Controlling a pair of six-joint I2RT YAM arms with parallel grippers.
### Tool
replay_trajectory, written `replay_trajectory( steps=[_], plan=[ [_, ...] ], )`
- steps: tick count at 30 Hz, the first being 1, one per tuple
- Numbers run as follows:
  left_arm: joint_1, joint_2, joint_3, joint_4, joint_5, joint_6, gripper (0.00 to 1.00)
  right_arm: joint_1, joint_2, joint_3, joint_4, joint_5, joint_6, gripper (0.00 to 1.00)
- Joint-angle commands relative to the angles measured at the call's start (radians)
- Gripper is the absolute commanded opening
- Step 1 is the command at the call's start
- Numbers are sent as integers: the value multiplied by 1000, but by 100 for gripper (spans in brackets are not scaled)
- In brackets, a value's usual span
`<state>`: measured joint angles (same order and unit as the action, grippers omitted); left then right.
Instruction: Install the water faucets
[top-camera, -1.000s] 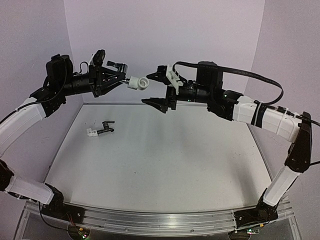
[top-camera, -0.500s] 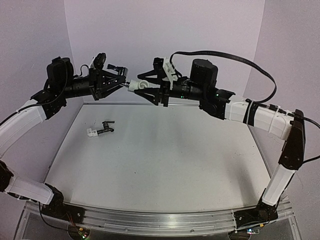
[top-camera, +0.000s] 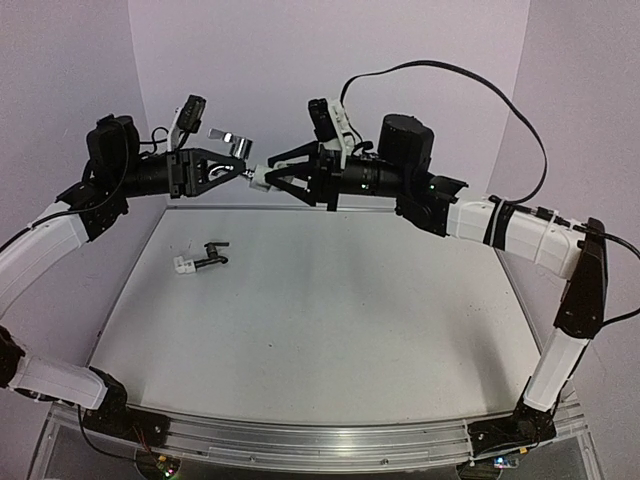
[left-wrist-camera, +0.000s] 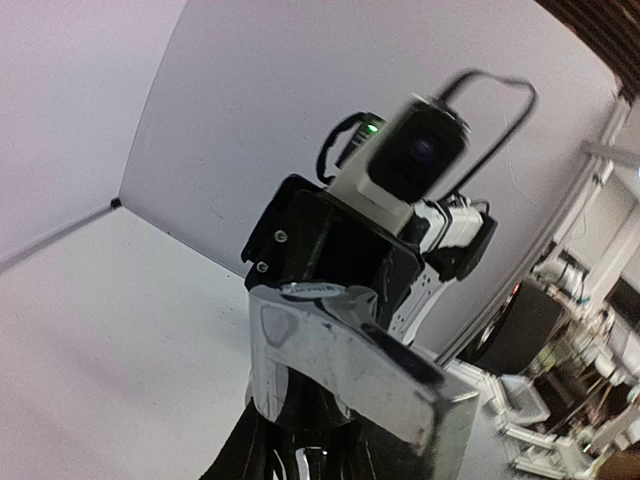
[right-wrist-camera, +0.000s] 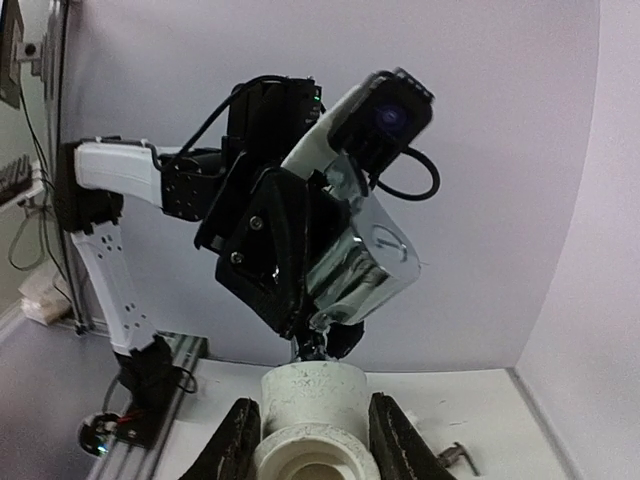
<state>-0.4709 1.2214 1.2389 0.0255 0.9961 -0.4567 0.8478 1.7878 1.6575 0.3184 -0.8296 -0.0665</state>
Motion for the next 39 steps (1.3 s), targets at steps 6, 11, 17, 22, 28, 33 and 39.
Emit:
replay_trajectory(
  steps=[6, 11, 17, 22, 28, 33, 39],
  plan=[
    [-15, -130, -43, 80, 363, 877, 0, -65, 26, 104, 23, -107, 544, 0],
    [-15, -62, -7, 80, 452, 1103, 0, -95, 32, 124, -5, -163, 662, 0],
    [9, 29, 46, 83, 564, 1333, 0, -102, 30, 170, -84, -140, 723, 0],
    [35, 50, 97, 82, 575, 1457, 0, -107, 53, 239, -143, -135, 767, 0],
    [60, 70, 111, 79, 539, 1434, 0, -113, 34, 263, -268, -19, 636, 36],
    [59, 71, 90, 75, 449, 1218, 0, -147, -21, 229, -318, 78, 493, 72],
    [58, 95, 110, 73, 321, 743, 0, -174, -93, 202, -418, 183, 189, 81]
  ],
)
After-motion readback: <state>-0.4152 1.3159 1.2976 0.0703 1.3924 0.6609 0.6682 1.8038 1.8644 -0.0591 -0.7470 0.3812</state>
